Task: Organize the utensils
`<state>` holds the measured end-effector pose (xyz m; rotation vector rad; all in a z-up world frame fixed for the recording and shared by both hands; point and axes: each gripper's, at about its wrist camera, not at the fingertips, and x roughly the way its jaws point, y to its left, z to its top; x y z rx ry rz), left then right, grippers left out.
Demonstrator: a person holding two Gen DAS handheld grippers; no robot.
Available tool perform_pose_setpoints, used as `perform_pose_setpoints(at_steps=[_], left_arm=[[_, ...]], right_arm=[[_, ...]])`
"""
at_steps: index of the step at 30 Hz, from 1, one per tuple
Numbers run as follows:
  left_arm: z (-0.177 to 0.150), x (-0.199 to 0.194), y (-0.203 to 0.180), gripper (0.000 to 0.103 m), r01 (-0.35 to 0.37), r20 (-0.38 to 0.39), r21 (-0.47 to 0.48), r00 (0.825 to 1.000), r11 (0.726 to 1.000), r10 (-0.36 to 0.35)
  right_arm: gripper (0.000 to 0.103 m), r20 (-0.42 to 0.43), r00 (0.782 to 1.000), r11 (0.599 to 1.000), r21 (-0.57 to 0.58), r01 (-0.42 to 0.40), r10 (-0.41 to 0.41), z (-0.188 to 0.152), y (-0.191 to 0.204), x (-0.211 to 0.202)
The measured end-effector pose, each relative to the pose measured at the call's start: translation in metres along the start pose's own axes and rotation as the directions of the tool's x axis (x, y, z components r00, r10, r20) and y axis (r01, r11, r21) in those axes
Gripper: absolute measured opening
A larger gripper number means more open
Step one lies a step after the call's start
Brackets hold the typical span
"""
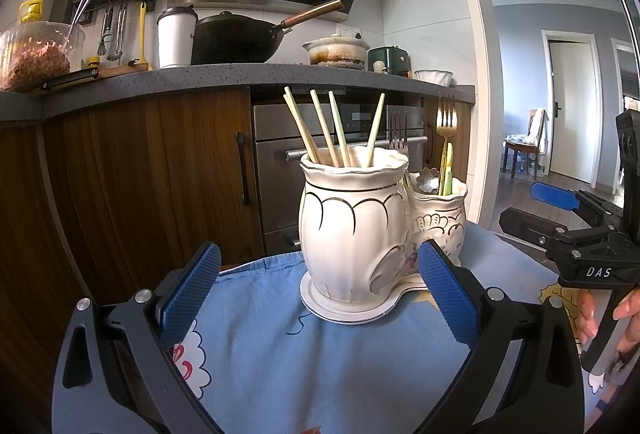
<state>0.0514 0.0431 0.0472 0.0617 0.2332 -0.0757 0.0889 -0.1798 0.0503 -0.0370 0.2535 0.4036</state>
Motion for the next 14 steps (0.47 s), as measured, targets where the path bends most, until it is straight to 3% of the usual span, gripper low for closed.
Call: perform_pose_setpoints(at_steps=[14], left_arm=[[-0.0002,0.0027,-0.0015,0.098,-0.020,-0.014,0.003,1.000,1.000,0.020]], right_arm=[[0.098,0.000,1.000,1.000,0.000,0.000,0.000,0.0003,0.0000,0.0001]])
